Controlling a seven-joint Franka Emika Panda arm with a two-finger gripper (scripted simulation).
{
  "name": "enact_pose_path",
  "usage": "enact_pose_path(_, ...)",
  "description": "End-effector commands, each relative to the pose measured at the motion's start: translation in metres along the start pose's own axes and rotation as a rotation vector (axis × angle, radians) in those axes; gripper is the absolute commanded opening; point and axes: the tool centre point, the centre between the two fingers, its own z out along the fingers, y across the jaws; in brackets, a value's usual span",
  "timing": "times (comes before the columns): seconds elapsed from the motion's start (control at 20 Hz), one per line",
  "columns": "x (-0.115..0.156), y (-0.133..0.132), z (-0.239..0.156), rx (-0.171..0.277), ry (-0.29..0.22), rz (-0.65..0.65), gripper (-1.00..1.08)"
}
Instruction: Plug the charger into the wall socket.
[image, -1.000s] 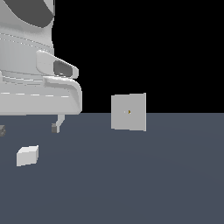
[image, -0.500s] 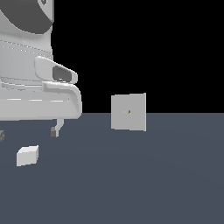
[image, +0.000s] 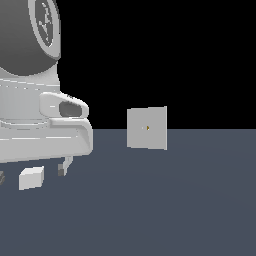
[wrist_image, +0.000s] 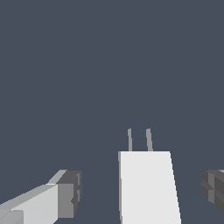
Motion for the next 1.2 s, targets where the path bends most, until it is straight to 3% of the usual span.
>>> enact_pose_path(0.0,-0.001,0.0,0.004,0.0,0.001,0.0,1.0)
enact_pose_path(0.1,-0.001,0.0,0.005,0.0,0.001,0.0,1.0)
enact_pose_path(0.15,-0.001,0.0,0.005,0.0,0.001,0.0,-1.0)
enact_pose_path(0.75,-0.001,0.001,0.005,-0.002,0.002,0.005,-1.0)
enact_pose_path(1.15,0.005,0.032,-0.009,-0.046,0.004,0.137,-1.0)
